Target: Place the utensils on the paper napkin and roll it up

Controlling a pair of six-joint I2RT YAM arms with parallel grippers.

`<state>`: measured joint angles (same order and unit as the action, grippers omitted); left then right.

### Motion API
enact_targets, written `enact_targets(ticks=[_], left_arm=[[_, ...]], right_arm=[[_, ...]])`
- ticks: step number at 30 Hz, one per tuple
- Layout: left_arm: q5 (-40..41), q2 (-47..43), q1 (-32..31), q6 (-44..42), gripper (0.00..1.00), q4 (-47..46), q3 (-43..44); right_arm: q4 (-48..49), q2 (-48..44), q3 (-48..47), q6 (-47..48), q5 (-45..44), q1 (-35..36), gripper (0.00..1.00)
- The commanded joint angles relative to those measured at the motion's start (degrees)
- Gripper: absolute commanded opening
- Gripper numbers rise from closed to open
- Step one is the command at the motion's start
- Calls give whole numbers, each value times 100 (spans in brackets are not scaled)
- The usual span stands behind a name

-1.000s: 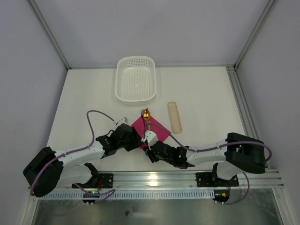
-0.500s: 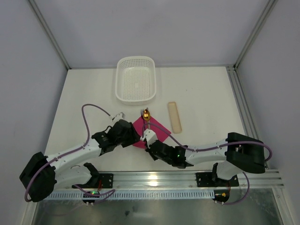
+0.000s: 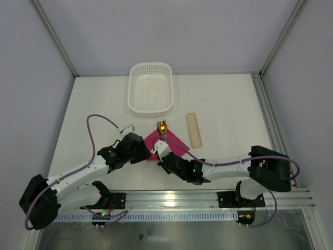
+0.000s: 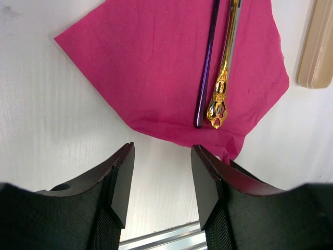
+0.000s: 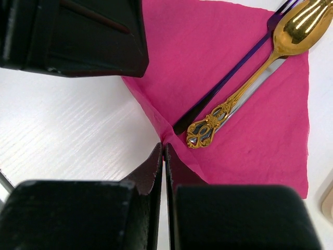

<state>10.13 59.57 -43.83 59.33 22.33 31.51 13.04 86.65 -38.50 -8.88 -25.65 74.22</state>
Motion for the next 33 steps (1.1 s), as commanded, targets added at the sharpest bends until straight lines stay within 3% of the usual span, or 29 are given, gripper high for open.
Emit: enact_targets(ticks=[1, 5, 13, 16, 24, 33], left_arm=[[226, -217, 15, -159, 51, 123, 40], [-202, -350, 15, -255, 49, -270, -127], [-907, -253, 7, -229, 31, -1195, -619], [-986, -209, 6, -220, 26, -1475, -707], [-1417, 300, -55, -97, 25, -2188, -813], [-1409, 862, -64, -115, 26, -2470, -567]], right_arm=[[76, 36, -219, 159, -177, -91, 4], [111, 123, -254, 194, -142, -188, 4], [94, 247, -386, 124, -204, -337, 4], [76, 256, -413, 106, -256, -381, 10], [6, 159, -430, -16, -90, -505, 29], [-978, -305, -720, -675, -196, -618, 30]])
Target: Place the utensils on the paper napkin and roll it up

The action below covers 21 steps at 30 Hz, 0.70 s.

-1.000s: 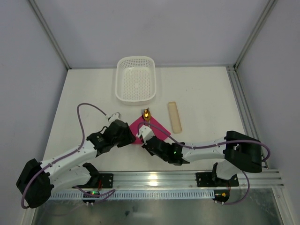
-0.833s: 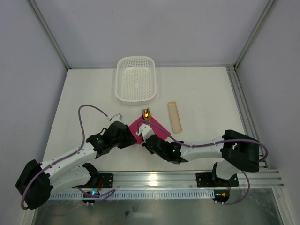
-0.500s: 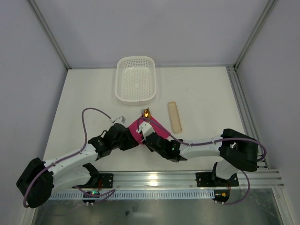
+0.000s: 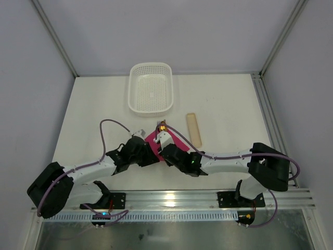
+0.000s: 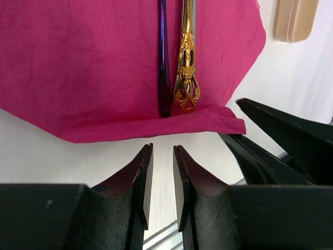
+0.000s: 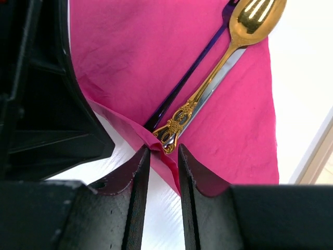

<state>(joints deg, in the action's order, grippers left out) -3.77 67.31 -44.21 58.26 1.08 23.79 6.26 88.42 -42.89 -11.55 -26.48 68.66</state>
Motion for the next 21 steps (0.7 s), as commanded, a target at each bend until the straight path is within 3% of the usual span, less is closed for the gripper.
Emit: enact_targets(ticks=[1, 7, 21], left_arm=[[-1, 116, -27, -51, 27, -319, 257], [174, 379, -27, -157, 27, -223, 486], [544, 898, -9, -403, 27, 111, 1057]], right_arm=[[-388, -580, -263, -566, -60, -46, 31], [-591, -1020, -123, -1165, 186, -90, 30], [-582, -704, -87, -1596, 556, -248, 16]])
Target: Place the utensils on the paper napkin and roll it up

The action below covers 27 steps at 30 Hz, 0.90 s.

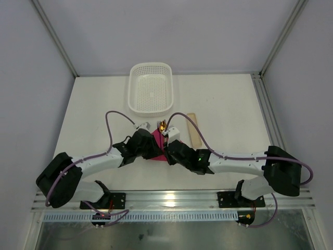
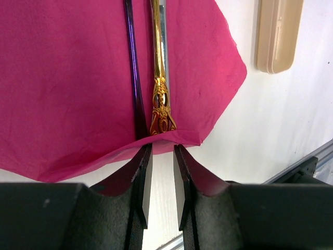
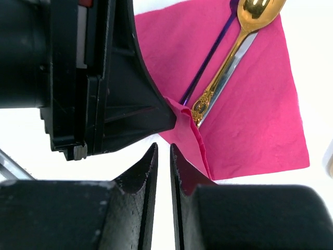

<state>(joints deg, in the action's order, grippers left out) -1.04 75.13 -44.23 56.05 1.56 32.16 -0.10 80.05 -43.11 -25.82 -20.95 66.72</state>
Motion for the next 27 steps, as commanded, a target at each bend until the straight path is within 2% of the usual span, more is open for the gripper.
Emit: enact_targets(ticks=[1, 6, 17, 27], left_arm=[[280, 150, -16, -182, 27, 81, 246], [341, 335, 19, -200, 26, 81, 343], [394, 634, 72, -244, 26, 134, 589], [350, 740, 72, -244, 26, 64, 625]], right_arm=[[45, 177, -92, -177, -32, -62, 17], [-131, 397, -198, -230, 29, -185, 14], [361, 897, -215, -248, 495, -607, 13], [379, 1100, -224, -370, 513, -625, 13]])
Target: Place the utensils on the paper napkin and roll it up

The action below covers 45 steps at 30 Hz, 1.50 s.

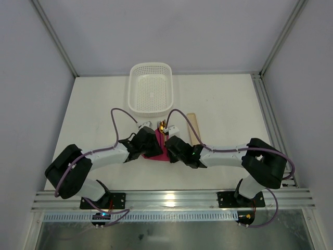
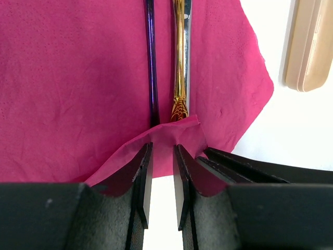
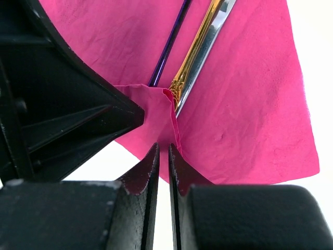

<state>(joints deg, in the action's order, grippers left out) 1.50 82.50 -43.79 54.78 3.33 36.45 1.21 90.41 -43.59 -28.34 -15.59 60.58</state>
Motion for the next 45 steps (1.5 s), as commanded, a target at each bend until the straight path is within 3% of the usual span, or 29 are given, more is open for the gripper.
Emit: enact_targets(ticks=[1, 22, 28, 31, 38, 45], left_arm=[[79, -14, 28, -117, 26, -140, 205], [-334, 284, 20, -117, 25, -439, 451], [-290, 381, 37, -179, 25, -439, 548], [-317, 469, 37, -196, 26, -456, 609], [-317, 583, 55, -214, 26, -465, 636], [-299, 618, 64, -231, 26, -483, 609]], right_arm=[[230, 82, -184, -128, -31, -11, 13], [20, -76, -202, -190, -128, -20, 13], [-271, -523, -132, -339, -102, -116, 19], [-350, -691, -18, -541, -49, -204, 26], [-622, -1052, 193, -1340, 127, -651, 54], [-895, -1008, 255, -1991, 250, -1003, 68]])
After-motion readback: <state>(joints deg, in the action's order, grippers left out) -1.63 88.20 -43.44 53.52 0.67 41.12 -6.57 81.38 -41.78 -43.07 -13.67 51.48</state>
